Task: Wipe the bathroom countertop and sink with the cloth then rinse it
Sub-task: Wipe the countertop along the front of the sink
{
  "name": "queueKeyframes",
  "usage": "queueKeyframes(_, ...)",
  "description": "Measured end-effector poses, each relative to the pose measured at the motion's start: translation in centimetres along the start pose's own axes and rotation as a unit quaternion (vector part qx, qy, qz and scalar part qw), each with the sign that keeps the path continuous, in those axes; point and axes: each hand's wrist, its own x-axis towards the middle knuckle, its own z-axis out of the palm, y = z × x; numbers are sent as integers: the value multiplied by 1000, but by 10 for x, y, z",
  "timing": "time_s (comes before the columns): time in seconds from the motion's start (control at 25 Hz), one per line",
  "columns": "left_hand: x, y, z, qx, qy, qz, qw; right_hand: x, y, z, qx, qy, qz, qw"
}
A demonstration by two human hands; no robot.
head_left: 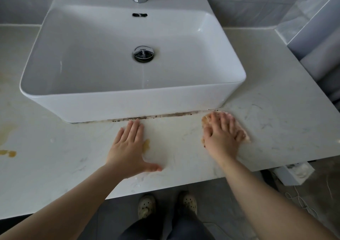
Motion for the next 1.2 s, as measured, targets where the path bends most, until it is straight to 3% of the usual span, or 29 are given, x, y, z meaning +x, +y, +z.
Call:
queueKeyframes(0.04,0,1,-1,1,-5,-1,1000,-9,-8,3,-1,1,19,1000)
queueKeyframes(0.08,0,2,-1,-3,-7,-2,1000,-26,-25,5,0,41,-24,999)
queueKeyframes(0.2,1,1,0,-11,4,2,1000,-82,-64,27,-23,9,-291,956)
queueKeyframes(0.24,1,1,0,-10,3,5,1000,-76,-58,23,-44,-4,-320,946)
queueKeyframes(0.28,1,0,0,-8,1,6,1000,-60,-42,15,-52,3,-285,957)
queueKeyframes(0.4,1,1,0,-3,-7,2,1000,-11,28,-8,-25,7,-41,999)
queueKeyframes(0.48,0,2,0,0,-10,-3,1000,-21,28,-6,-7,6,26,1000)
queueKeyframes(0.56,1,2,0,-1,-7,-2,1000,-63,-16,13,-25,64,-107,992)
queueKeyframes(0.64,0,2,-1,-4,-3,9,1000,-98,-48,30,-36,30,-288,956)
queueKeyframes(0.68,0,0,-1,-6,-1,13,1000,-97,-46,29,-58,17,-337,940)
queueKeyframes(0.76,1,-4,-1,-12,-4,22,1000,-64,-11,17,-75,29,-296,952)
queueKeyframes(0.84,0,-8,-3,-9,-10,34,999,-34,34,3,-53,47,-115,991)
queueKeyframes(0.92,-3,-11,-3,6,-17,39,999,-42,34,2,-35,52,-8,998)
queueKeyframes(1.0,-8,-12,0,17,-11,25,999,-80,-5,16,-48,53,-109,992)
queueKeyframes(1.12,-14,-14,4,17,0,1,1000,-109,-19,28,-80,33,-336,938)
queueKeyframes(1.2,-19,-23,4,14,5,-12,1000,-76,11,19,-118,52,-315,940)
